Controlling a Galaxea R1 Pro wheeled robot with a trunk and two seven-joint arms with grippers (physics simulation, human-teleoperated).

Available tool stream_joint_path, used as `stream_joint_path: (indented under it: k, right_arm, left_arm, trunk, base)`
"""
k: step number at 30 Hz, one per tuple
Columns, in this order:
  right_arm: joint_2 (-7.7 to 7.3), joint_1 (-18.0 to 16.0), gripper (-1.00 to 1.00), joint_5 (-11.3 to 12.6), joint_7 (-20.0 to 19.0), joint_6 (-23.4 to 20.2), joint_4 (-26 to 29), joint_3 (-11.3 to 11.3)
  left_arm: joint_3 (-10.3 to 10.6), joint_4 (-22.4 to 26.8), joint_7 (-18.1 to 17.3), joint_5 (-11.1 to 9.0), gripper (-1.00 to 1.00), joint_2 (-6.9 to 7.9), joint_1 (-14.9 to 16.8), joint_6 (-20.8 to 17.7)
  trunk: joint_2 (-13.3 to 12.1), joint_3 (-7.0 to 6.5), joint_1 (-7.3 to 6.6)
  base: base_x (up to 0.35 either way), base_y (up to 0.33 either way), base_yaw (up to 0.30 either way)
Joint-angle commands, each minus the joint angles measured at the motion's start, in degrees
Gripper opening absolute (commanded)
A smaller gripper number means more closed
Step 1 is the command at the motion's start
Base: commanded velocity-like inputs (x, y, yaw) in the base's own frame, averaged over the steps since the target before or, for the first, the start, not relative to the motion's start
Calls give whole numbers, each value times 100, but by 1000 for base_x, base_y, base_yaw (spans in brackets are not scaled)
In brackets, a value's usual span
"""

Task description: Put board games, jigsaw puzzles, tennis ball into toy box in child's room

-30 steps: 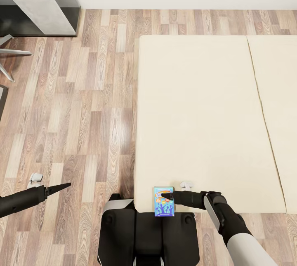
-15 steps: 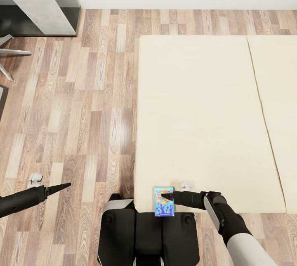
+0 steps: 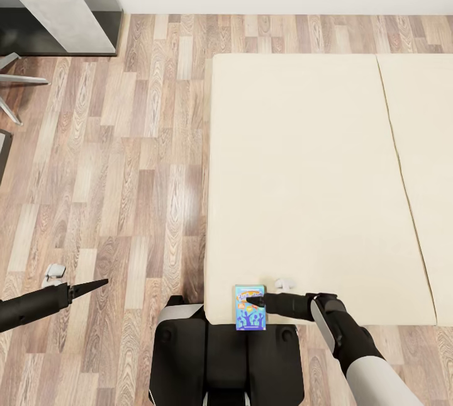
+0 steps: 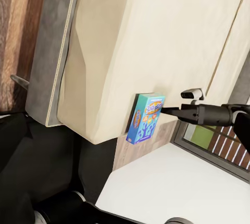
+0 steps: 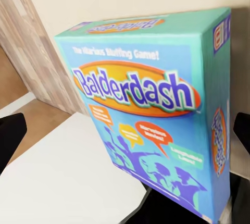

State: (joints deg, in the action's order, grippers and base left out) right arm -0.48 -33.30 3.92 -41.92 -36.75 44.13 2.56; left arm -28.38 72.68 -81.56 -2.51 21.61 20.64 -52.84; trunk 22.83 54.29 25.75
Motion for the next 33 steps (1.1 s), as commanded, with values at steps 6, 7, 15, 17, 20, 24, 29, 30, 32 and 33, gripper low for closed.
stream_joint_path:
  k: [6, 7, 15, 17, 20, 24, 29, 30, 32, 33]
  right_arm:
    - [0, -1, 100, 33, 0, -64, -25, 8]
    - [1, -1, 100, 30, 0, -65, -28, 8]
    - [4, -1, 100, 23, 0, -84, -35, 1]
    - [4, -1, 100, 24, 0, -88, -35, 1]
    - [4, -1, 100, 27, -3, -92, -36, 0]
    - [4, -1, 100, 29, -5, -92, -36, 0]
    - [5, -1, 100, 30, -8, -88, -36, -1]
    - [5, -1, 100, 30, -8, -88, -36, -1]
    - [5, -1, 100, 30, -8, -88, -36, -1]
    - [5, -1, 100, 30, -8, -87, -36, -1]
  left_arm:
    - [-1, 1, -18, -4, 100, 1, 1, -60]
    - [-1, 1, -18, -4, 100, 1, 1, -60]
    - [-1, 1, -18, -4, 100, 1, 1, -60]
    - [-1, 1, -18, -4, 100, 1, 1, -60]
    - [-1, 1, -18, -4, 100, 1, 1, -60]
    - [-1, 1, -18, -4, 100, 1, 1, -60]
    - [-1, 1, -18, -4, 100, 1, 3, -60]
    - [-1, 1, -18, -4, 100, 1, 3, -60]
    - [-1, 1, -18, -4, 100, 1, 2, -60]
    - [-1, 1, -18, -4, 100, 1, 2, -60]
  trunk:
    - [9, 5, 3]
    - [9, 5, 3]
    - [9, 5, 3]
    - [9, 5, 3]
    - [9, 5, 3]
    - [9, 5, 3]
    - [9, 5, 3]
    - [9, 5, 3]
    - [9, 5, 3]
    - [9, 5, 3]
  base:
    - [0, 0, 0]
    - [0, 0, 0]
    - [0, 0, 0]
    - [0, 0, 0]
    - [0, 0, 0]
    - [0, 0, 0]
    - [0, 0, 0]
    - [0, 7, 0]
    - [0, 34, 0]
    - [0, 71, 0]
